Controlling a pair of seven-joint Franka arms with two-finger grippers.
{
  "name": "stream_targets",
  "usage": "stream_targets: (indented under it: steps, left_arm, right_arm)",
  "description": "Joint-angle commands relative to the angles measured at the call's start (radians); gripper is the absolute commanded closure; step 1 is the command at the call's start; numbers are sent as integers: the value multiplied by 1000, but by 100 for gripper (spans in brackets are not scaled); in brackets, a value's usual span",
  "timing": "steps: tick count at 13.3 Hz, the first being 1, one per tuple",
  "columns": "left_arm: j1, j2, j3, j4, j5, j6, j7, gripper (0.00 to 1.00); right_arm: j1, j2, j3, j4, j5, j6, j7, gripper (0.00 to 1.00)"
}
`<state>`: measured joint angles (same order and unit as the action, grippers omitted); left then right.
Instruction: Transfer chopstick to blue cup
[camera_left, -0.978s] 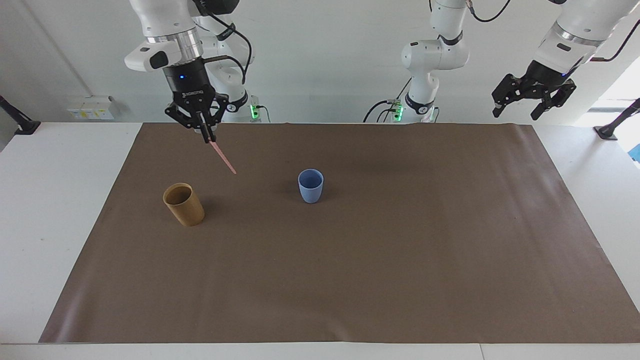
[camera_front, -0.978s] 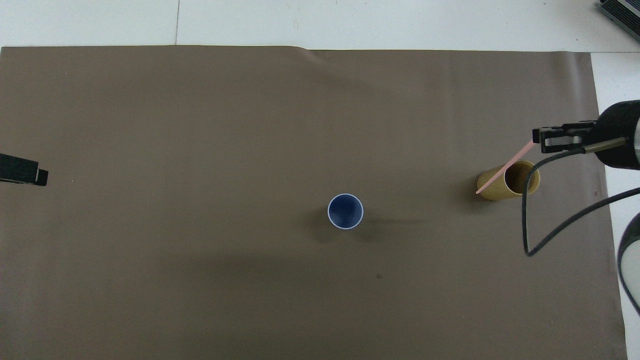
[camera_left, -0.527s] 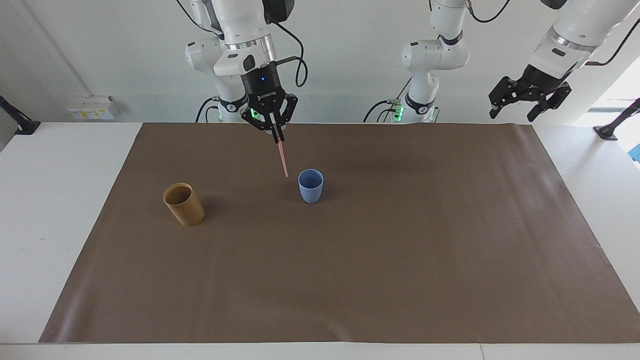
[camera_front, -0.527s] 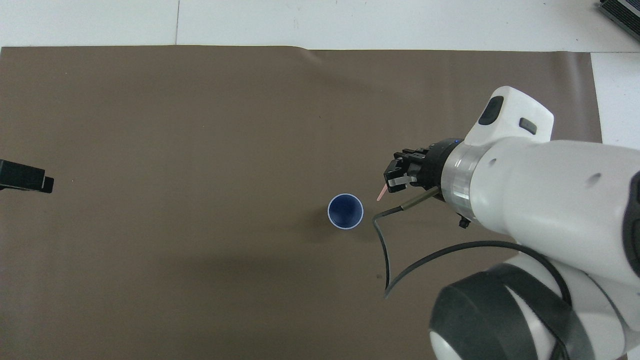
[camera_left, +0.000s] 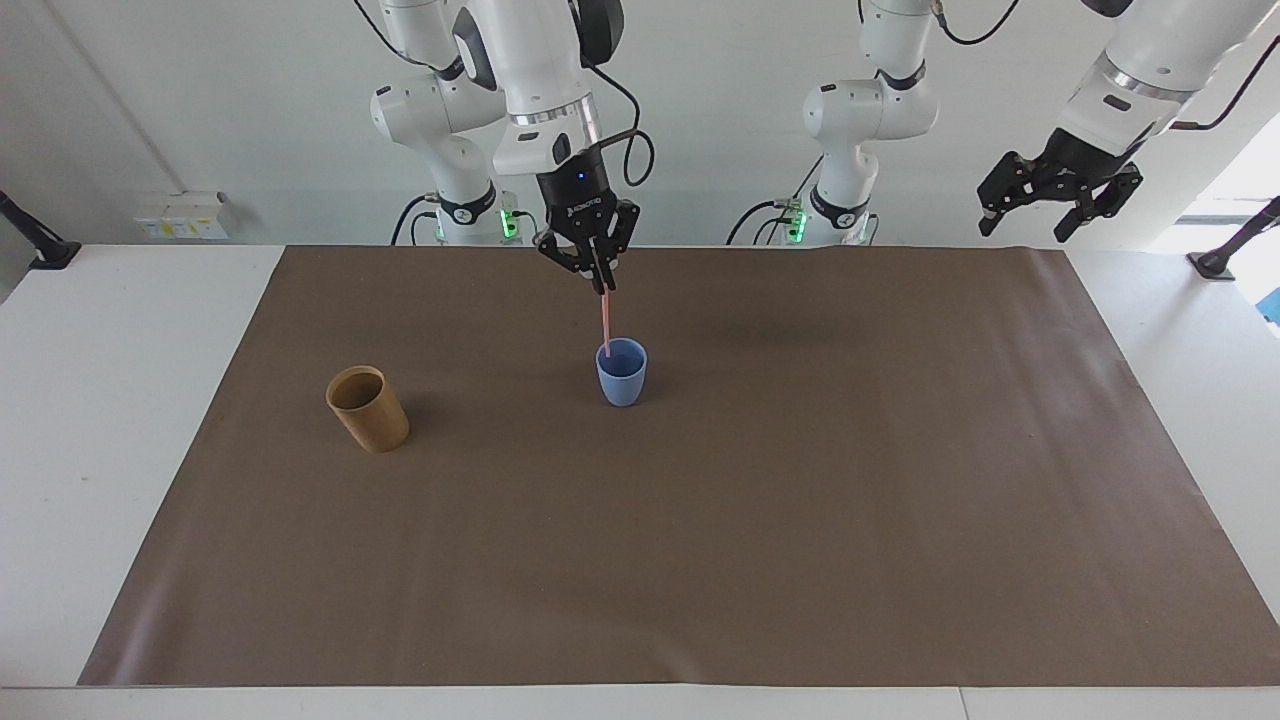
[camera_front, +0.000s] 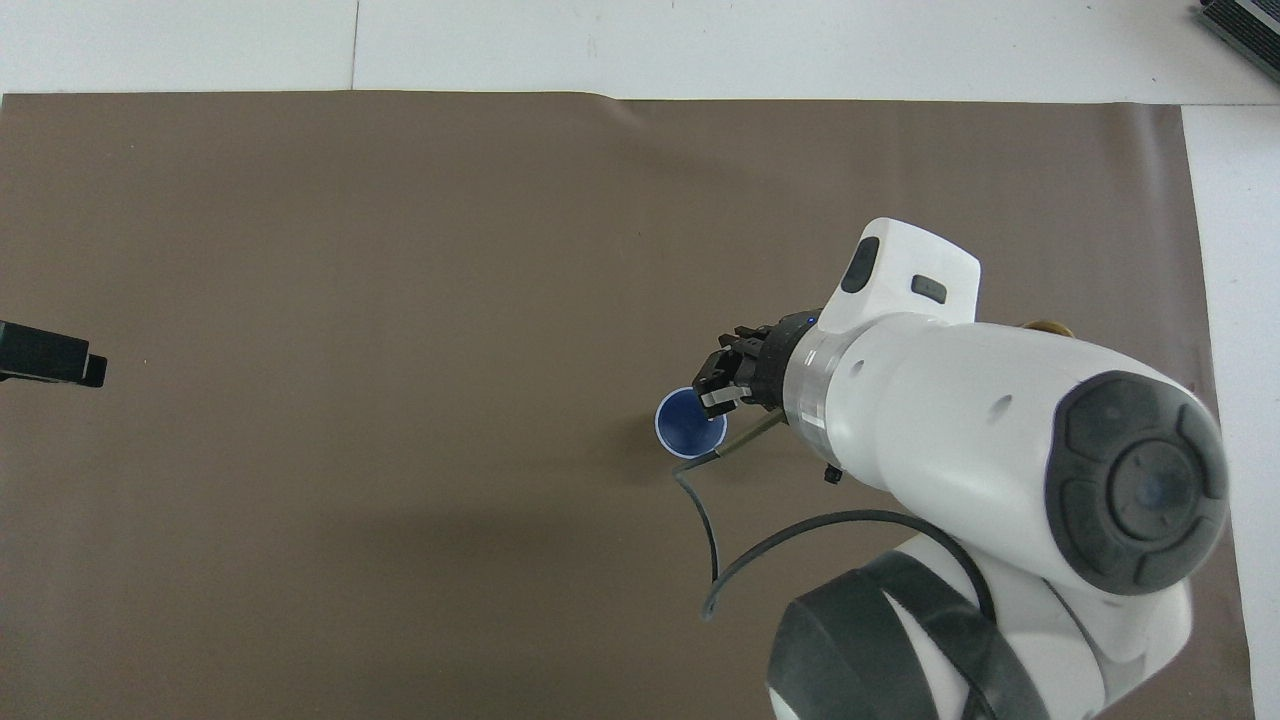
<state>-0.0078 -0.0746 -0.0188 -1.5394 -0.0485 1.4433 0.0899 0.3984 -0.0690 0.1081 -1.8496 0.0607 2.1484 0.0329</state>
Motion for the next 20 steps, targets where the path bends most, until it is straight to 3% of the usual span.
stream_targets:
  steps: [1,5,6,7,9,14,16,20]
  left_arm:
    - [9,-30,-4,-36,1,12,19,0]
    - [2,-16,-7,-28,36,9,31,0]
    - [0,-17,-7,-33,35,9,31,0]
    - [2,-19,-7,-36,33,9,33,0]
    - [6,-19,-6,-36,32,11,22,0]
    - [15,-17,-4,-33,32,12,22,0]
    - [15,-17,-4,-33,32,12,22,0]
    - [15,-17,-4,-33,32,12,22,0]
  right_arm:
    - [25,-8,-2,-72,-9,59,29,100]
    - [28,24,-2,-105,-9,65,21,100]
    - [28,28,-2,-106,-9,65,19,93]
    - [28,28,-2,-106,-9,65,19,70]
    - [28,38,-2,-93,-9,65,19,35]
    - [20,52,-2,-45,-7,59,21,22]
    - [-6,26,-10,-34,2,38,29,0]
    - [-154,-37,-13,-13,4,-46,30,0]
